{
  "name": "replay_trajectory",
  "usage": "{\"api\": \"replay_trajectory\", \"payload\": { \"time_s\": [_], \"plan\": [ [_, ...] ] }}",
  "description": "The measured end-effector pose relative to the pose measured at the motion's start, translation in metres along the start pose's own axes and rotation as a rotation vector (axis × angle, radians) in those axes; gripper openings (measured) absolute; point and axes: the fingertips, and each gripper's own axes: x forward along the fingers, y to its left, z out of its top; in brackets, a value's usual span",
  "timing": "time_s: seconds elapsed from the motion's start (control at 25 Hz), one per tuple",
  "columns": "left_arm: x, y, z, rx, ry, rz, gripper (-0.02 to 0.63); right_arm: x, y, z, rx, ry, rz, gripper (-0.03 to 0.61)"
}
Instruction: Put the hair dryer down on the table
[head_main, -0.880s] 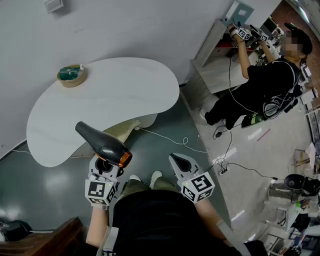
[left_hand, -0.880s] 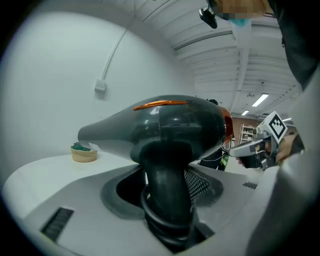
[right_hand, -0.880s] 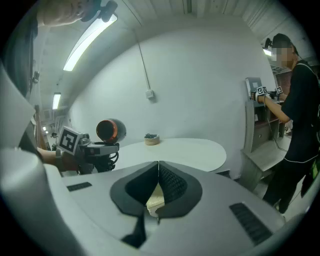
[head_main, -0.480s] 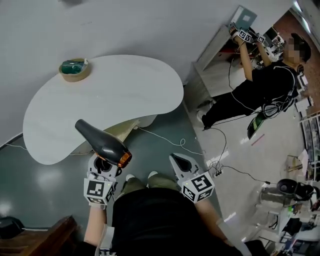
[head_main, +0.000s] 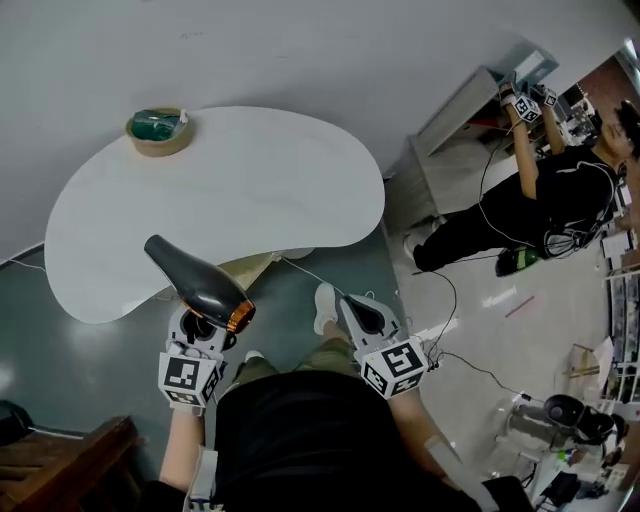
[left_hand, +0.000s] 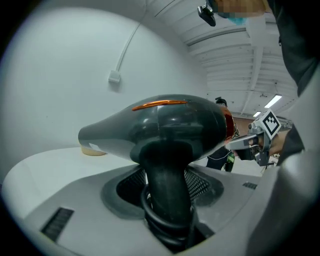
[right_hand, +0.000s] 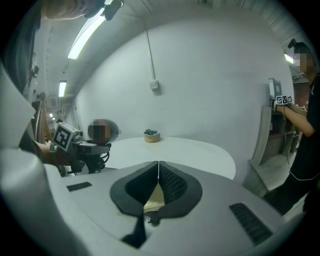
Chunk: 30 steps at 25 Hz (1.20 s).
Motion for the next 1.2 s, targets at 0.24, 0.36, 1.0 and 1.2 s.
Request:
{"api": "replay_trajectory", "payload": {
  "time_s": [0.24,0.36,1.0,1.2],
  "plan": [
    [0.046,0.011,0.030,-0.044,-0.007,0.173,0.222,0.053,-0.079,0.030,-0.005,0.020,0.137,0.017],
    [0.071,0.008,0.047,-0.054,-0.001,0.234,0.222,0.074,-0.108,0.046,-0.011,0.028,0.206,0.017],
    [0.113,-0.027,0.067,-0.154,0.005,0.544,0.222,0.140,-0.165,0.080,-0.121,0.096,0.541,0.017],
    [0.104,-0.024,0.055,-0.204,0.002,0.610,0.222,0.156,-0.156,0.082,-0.151,0.120,0.591,0.017]
  ]
}}
